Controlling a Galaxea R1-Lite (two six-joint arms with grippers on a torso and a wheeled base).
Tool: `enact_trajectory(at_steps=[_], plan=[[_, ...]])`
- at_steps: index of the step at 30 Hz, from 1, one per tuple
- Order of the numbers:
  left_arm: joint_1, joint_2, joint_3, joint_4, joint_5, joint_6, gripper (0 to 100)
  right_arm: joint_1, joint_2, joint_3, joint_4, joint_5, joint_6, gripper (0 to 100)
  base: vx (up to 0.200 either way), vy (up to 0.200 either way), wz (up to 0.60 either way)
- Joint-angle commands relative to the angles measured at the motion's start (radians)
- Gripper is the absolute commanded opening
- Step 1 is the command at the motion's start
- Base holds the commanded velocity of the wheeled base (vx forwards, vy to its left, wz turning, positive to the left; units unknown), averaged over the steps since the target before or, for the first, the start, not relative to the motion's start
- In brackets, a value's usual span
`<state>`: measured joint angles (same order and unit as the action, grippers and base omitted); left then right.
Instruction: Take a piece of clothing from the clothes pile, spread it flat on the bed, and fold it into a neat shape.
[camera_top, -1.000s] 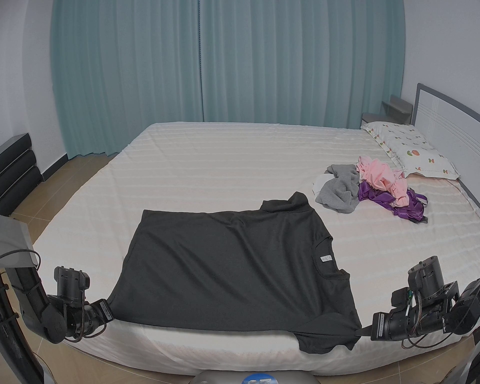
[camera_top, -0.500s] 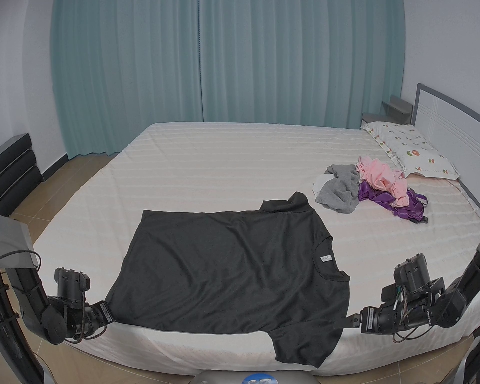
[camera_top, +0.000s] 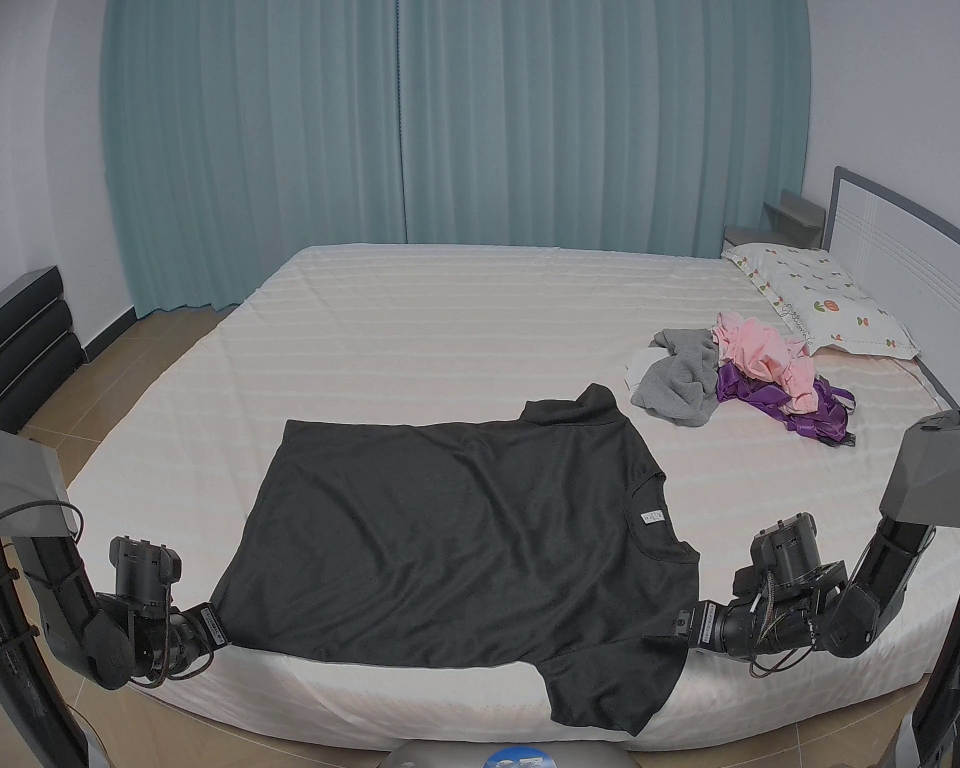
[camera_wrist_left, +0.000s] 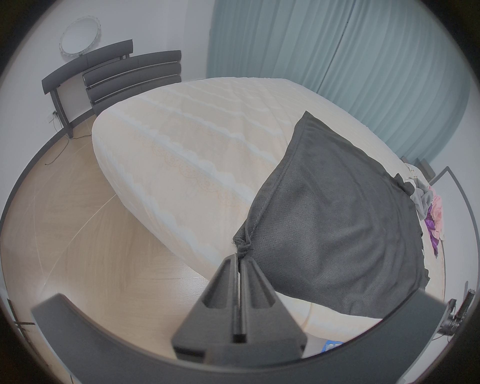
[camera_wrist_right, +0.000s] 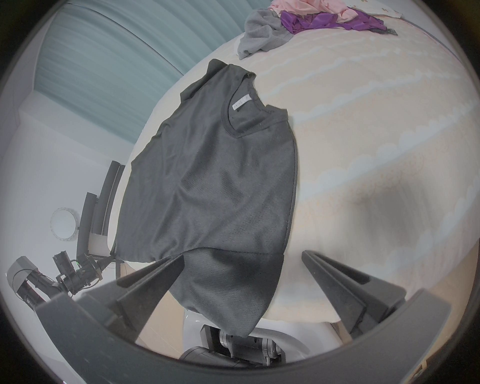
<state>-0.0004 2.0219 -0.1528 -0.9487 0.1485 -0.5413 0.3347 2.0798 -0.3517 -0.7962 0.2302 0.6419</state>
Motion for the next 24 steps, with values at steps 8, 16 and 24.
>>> enact_trajectory(at_steps=[8,16,24], plan=[[0.0,0.003,0.001,0.001,-0.001,0.0,0,0.01,0.057,0.0,-0.006,-0.003,-0.001,0,0.0,0.0,0.0],[0.0,0.001,0.002,0.001,0.0,0.001,0,-0.009,-0.018,0.053,0.0,-0.009,-0.013,0,0.0,0.0,0.0],[0.0,-0.005,0.032,0.001,0.0,0.043,0,-0.066,-0.061,0.105,0.014,-0.009,-0.09,0,0.0,0.0,0.0]])
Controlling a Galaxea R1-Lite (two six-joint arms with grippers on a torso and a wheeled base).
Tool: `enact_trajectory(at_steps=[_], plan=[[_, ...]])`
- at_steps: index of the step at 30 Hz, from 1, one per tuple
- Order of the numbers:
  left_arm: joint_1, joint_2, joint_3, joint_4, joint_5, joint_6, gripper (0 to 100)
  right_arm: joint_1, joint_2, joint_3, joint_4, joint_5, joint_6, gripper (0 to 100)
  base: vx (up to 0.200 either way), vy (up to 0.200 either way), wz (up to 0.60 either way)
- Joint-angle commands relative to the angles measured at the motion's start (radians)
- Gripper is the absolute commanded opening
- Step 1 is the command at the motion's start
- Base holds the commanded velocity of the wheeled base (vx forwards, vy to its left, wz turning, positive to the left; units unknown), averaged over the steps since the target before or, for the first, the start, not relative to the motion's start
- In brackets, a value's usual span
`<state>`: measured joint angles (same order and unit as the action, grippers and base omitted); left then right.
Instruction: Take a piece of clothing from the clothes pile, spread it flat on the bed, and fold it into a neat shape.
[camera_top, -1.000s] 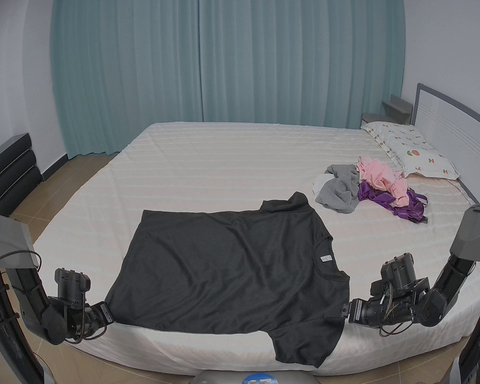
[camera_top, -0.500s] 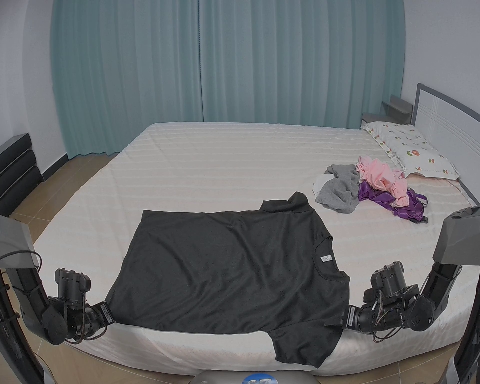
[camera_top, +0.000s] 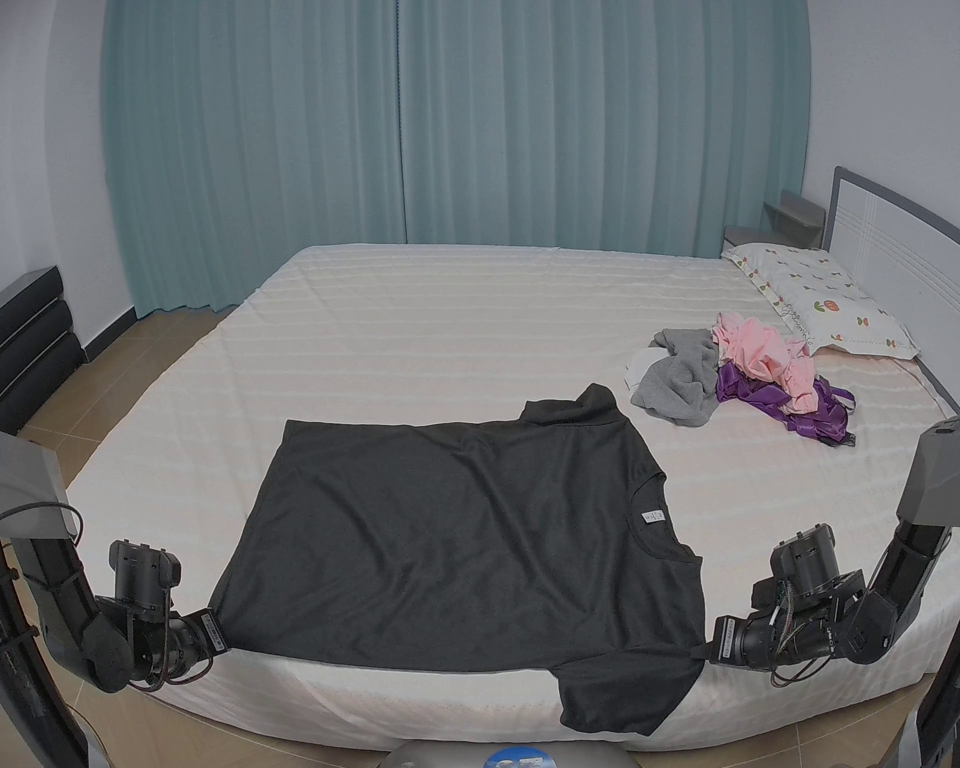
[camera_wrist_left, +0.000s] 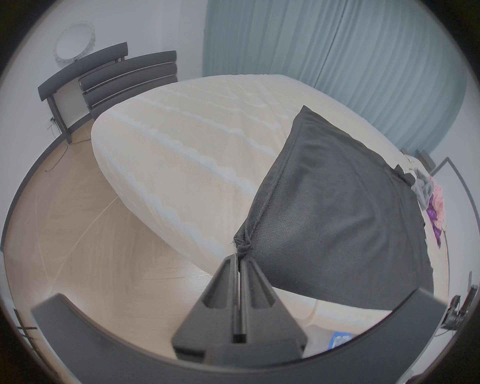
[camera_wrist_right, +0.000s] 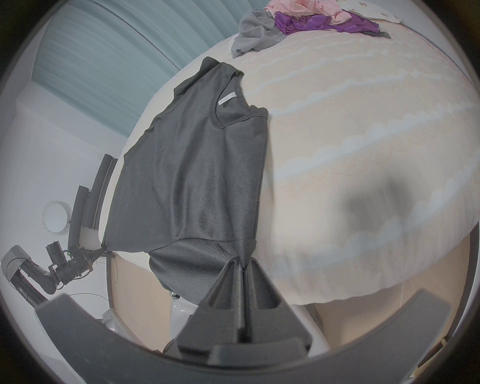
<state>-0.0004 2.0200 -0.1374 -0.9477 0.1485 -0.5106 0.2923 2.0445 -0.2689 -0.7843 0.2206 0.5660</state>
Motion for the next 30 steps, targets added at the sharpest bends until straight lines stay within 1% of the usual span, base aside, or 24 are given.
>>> enact_trajectory(at_steps=[1,12,25,26,28,29,30], plan=[[0.0,-0.004,0.024,-0.002,0.0,0.023,0,-0.027,-0.026,0.03,0.0,0.0,-0.02,0,0.0,0.0,0.0],[-0.001,-0.001,0.05,0.0,0.0,0.057,0,-0.047,-0.076,0.089,0.023,0.0,-0.084,0,0.0,0.0,0.0],[-0.004,0.005,0.036,-0.01,-0.006,0.044,0,-0.038,-0.033,0.063,0.016,0.016,-0.083,0,0.0,0.0,0.0],[-0.007,0.005,0.036,-0.01,-0.007,0.044,0,-0.038,-0.027,0.056,0.016,0.016,-0.081,100,0.0,0.0,0.0],[-0.013,0.005,0.036,-0.01,-0.007,0.043,0,-0.038,-0.021,0.048,0.016,0.017,-0.075,100,0.0,0.0,0.0],[-0.013,0.005,0.036,-0.01,-0.007,0.043,100,-0.038,-0.023,0.048,0.016,0.017,-0.074,100,0.0,0.0,0.0],[-0.013,0.002,0.036,-0.01,-0.007,0.041,100,-0.038,-0.026,0.043,0.016,0.017,-0.067,100,0.0,0.0,0.0]])
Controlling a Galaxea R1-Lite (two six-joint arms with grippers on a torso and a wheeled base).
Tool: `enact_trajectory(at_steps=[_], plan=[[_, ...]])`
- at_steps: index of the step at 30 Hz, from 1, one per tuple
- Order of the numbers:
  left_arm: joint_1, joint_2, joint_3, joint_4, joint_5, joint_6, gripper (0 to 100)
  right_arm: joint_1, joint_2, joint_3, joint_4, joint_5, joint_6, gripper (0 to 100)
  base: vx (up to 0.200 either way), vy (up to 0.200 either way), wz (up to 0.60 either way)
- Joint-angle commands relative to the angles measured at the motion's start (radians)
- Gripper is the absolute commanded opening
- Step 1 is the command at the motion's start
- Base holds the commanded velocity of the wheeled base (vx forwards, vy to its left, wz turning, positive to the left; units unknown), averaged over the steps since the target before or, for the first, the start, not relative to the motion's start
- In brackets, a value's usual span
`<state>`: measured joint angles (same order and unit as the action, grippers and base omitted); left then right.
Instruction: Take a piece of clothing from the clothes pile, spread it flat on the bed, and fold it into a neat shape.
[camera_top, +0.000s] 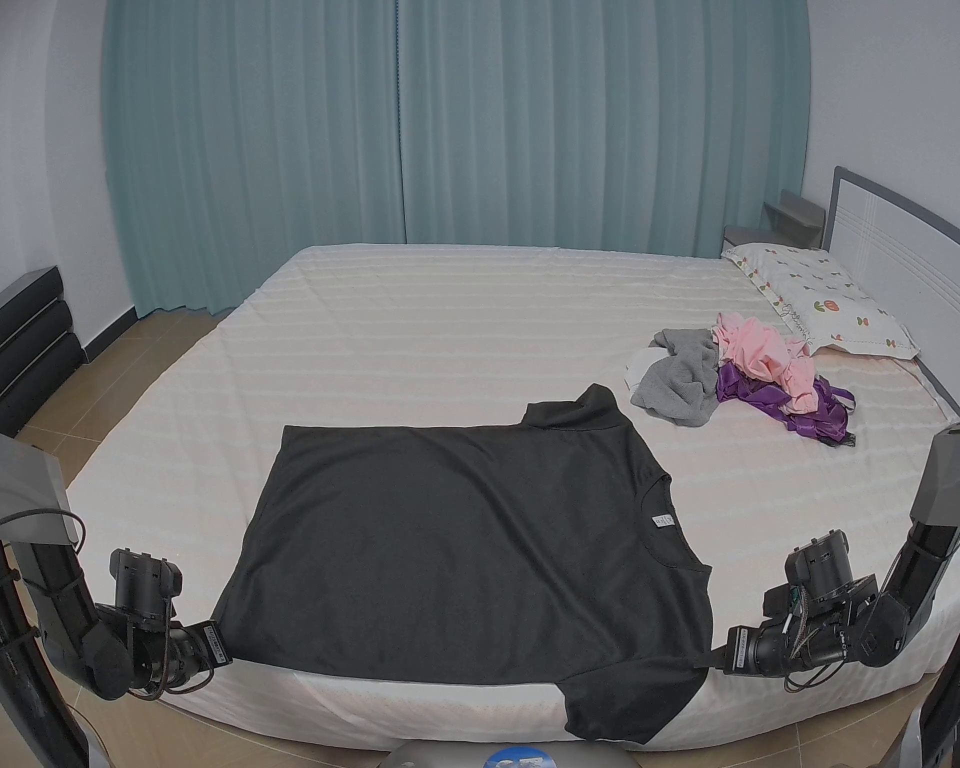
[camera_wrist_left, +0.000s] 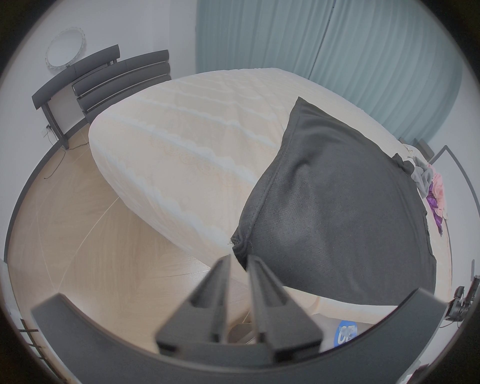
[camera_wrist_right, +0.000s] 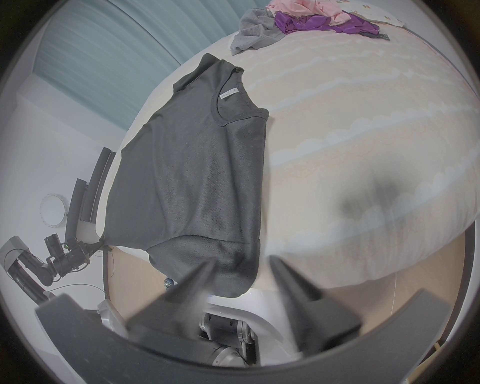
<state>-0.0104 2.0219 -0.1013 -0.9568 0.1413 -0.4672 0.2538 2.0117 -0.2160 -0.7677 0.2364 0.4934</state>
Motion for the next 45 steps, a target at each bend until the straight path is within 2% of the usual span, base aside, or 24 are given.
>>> enact_trajectory(at_steps=[1,6,12,22,26,30,45], plan=[[-0.003,-0.003,0.0,-0.002,0.0,-0.002,100,-0.001,0.001,-0.011,-0.001,0.003,0.008,100,0.0,0.0,0.0],[-0.002,-0.037,0.0,0.0,-0.022,-0.005,100,-0.007,-0.07,-0.06,0.008,0.003,0.016,100,0.0,0.0,0.0],[0.017,-0.146,-0.011,0.006,-0.025,0.001,100,0.038,-0.142,-0.057,-0.004,0.012,0.093,100,0.0,0.0,0.0],[0.012,-0.167,-0.032,-0.002,-0.074,-0.004,100,0.048,-0.16,-0.019,-0.004,0.014,0.106,100,0.0,0.0,0.0],[0.01,-0.169,-0.066,0.001,-0.065,-0.067,100,0.045,-0.165,0.003,-0.005,0.015,0.105,100,0.0,0.0,0.0],[0.01,-0.167,-0.063,0.009,-0.068,-0.079,100,0.045,-0.163,0.007,-0.013,0.017,0.106,100,0.0,0.0,0.0],[0.009,-0.16,-0.064,0.009,-0.068,-0.08,100,0.048,-0.165,0.017,-0.022,0.015,0.106,100,0.0,0.2,0.0]])
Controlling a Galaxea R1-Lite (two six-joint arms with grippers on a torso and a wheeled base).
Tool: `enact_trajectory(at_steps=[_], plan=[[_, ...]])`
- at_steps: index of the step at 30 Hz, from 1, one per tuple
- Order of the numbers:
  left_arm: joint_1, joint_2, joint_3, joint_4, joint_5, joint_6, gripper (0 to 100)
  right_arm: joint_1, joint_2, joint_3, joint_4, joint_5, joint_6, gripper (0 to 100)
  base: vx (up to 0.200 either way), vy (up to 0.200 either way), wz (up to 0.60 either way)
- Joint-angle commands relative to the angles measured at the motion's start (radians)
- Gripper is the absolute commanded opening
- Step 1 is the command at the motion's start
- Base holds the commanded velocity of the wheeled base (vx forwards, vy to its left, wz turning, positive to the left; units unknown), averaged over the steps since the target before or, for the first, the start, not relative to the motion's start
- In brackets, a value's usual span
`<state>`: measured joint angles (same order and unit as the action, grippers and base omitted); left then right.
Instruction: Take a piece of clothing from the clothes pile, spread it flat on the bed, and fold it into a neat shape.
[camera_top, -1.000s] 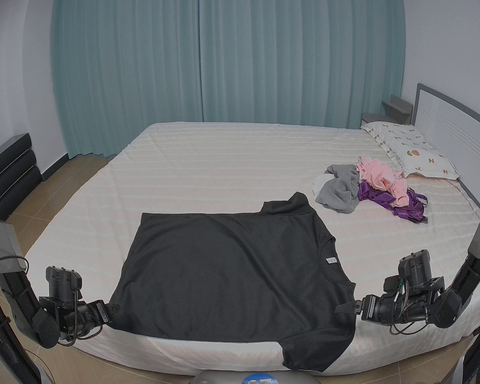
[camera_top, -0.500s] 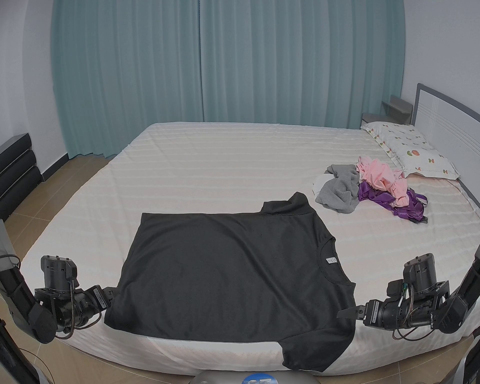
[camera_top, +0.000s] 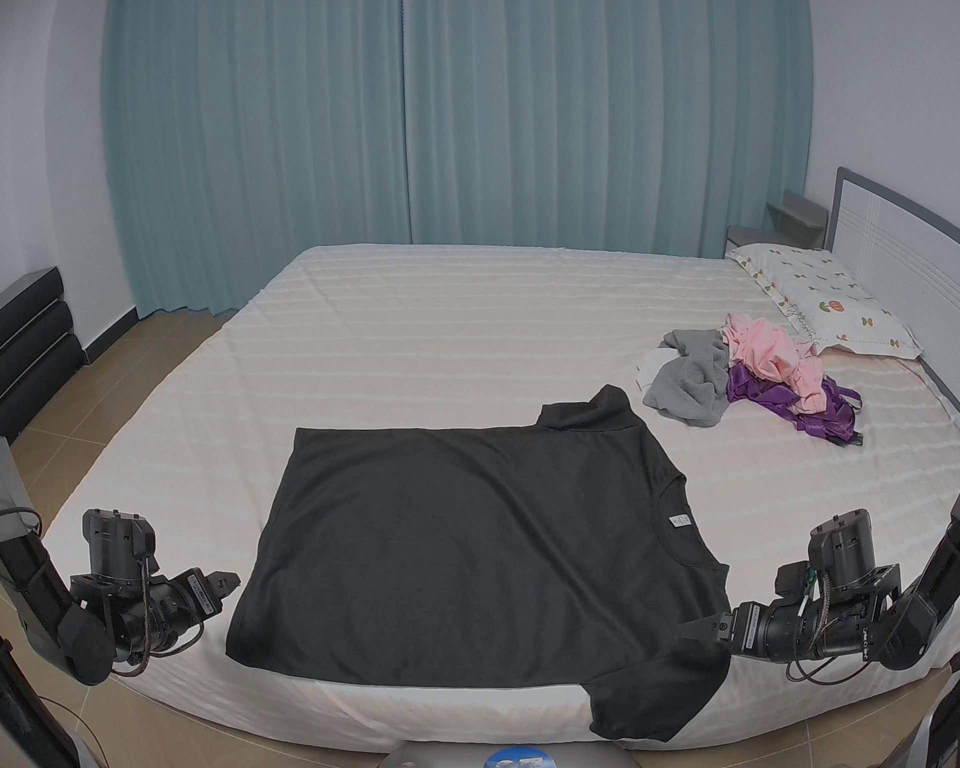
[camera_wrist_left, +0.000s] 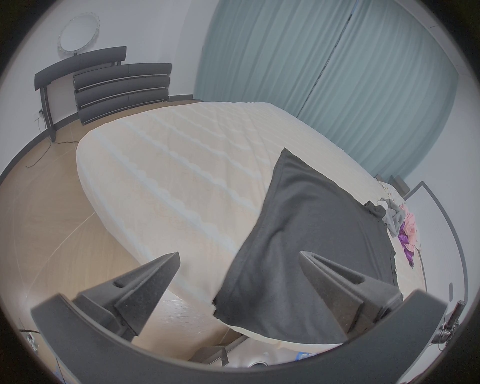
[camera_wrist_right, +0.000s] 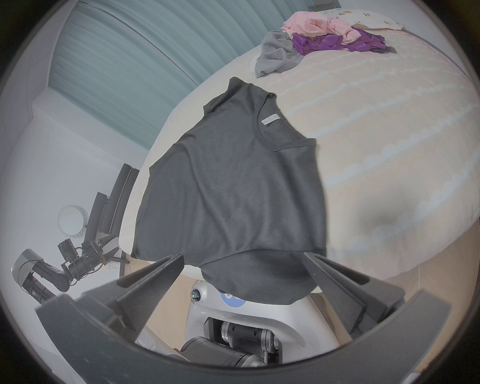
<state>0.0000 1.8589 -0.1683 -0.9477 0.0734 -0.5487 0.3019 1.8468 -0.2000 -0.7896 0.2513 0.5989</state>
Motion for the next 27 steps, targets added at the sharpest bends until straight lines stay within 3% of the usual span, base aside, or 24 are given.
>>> enact_trajectory(at_steps=[1,12,15,27], plan=[[-0.002,0.003,0.004,0.0,0.0,0.001,100,0.0,0.0,0.001,0.0,0.0,-0.001,100,0.0,0.0,0.0],[-0.08,-0.003,0.006,-0.002,0.005,-0.034,100,0.0,0.0,-0.004,-0.007,0.0,0.001,100,0.0,0.0,0.0],[-0.097,0.005,0.012,-0.002,0.006,-0.034,100,0.0,0.0,-0.004,-0.007,0.0,0.001,100,0.2,0.0,0.0],[-0.11,0.008,0.013,0.0,0.006,-0.056,100,0.002,0.0,-0.002,-0.007,0.0,-0.001,100,0.0,0.0,0.0]])
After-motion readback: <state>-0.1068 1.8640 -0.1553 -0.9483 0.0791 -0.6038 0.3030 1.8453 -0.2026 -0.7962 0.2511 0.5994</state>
